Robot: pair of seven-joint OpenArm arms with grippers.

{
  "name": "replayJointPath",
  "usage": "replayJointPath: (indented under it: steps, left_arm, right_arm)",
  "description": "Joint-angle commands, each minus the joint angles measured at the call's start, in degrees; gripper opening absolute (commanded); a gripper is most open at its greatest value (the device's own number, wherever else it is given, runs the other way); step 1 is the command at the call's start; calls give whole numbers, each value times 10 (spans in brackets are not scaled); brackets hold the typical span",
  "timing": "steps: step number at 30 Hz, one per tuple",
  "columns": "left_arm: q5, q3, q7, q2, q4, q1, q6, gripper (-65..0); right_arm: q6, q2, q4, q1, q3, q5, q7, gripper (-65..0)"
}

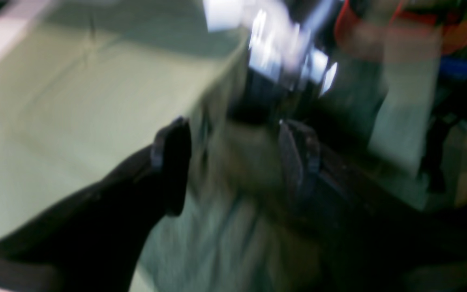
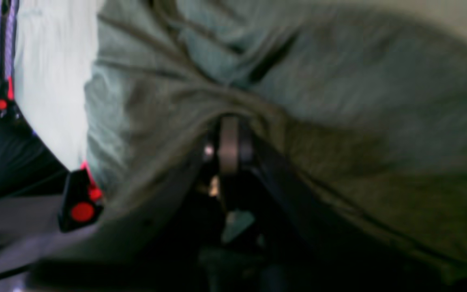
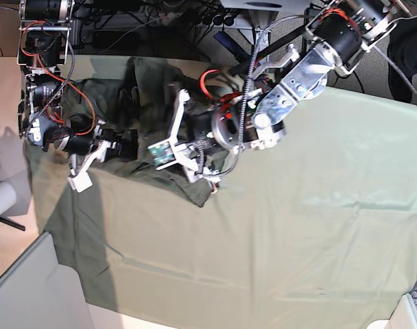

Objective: Fold the T-shirt properly

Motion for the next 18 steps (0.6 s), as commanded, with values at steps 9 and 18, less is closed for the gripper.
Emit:
replayJointPath:
  steps: [9, 18]
  left_arm:
    - [-2, -1, -21, -50, 10, 35, 0, -277]
    - [-3, -1, -24, -103, 10, 39, 0, -277]
  right_arm:
    - [10, 14, 6, 61, 116, -11, 9, -650]
    - [10, 48, -6, 58, 177, -178, 124, -650]
